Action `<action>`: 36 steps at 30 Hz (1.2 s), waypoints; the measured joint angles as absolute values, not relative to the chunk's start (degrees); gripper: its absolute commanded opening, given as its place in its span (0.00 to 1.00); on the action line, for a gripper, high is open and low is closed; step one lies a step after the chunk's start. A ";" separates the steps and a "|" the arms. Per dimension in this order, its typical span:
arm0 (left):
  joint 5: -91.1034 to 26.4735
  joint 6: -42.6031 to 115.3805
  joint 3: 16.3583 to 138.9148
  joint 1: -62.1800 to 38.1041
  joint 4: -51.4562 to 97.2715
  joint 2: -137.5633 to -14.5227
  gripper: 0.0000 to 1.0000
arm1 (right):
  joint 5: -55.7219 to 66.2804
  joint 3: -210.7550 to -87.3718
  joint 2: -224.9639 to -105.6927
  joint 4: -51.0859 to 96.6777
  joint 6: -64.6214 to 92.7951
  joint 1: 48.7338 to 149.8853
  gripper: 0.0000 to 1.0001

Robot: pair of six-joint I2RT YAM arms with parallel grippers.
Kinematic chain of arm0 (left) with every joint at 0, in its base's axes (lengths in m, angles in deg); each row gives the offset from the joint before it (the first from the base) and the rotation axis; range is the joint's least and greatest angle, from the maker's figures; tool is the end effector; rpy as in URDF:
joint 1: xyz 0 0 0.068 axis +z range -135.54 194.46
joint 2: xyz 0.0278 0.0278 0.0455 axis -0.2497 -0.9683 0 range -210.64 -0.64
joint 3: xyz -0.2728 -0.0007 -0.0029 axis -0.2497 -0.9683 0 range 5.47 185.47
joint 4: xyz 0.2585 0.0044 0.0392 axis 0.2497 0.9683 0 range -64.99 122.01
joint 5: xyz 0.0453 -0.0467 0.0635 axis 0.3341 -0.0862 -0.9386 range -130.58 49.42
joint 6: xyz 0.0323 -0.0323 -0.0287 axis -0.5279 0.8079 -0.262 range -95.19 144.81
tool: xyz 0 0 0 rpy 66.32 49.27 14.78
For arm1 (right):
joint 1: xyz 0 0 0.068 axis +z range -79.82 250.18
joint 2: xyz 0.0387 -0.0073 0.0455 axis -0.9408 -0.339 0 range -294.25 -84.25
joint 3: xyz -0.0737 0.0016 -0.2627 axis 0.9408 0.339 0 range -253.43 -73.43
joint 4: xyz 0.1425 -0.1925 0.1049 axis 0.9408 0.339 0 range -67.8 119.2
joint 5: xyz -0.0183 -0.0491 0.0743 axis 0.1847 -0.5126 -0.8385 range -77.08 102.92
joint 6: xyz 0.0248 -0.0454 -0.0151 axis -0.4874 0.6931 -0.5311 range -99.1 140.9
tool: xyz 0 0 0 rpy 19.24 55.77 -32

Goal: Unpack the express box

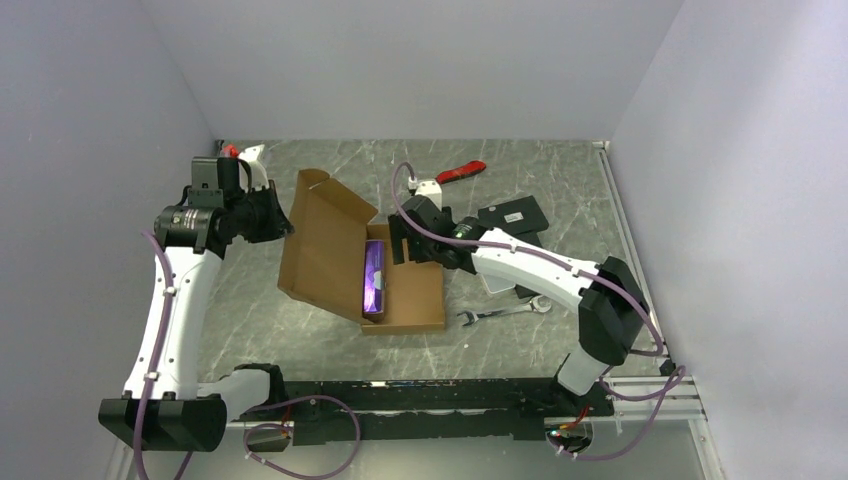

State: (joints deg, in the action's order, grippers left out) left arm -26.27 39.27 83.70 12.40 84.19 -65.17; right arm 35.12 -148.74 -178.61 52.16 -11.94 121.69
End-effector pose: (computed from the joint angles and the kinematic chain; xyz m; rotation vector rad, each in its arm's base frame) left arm 0.2059 -0.0163 0.3908 -0.1351 2.3717 -0.4341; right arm 0.2354 0.2745 0.2728 -0.2112 2.3488 0.2482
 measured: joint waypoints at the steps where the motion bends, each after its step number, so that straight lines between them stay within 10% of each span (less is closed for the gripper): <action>1: -26.27 39.27 83.62 12.40 84.19 -65.17 0.00 | 32.95 -148.69 -178.61 51.08 -12.44 122.06 0.88; 36: -25.86 39.25 81.61 12.57 83.99 -62.94 0.00 | 17.15 -149.76 -195.79 38.17 -22.82 122.41 0.72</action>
State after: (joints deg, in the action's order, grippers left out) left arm -25.86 39.25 81.61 12.57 83.99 -62.94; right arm 17.15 -149.76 -195.79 38.17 -22.82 122.41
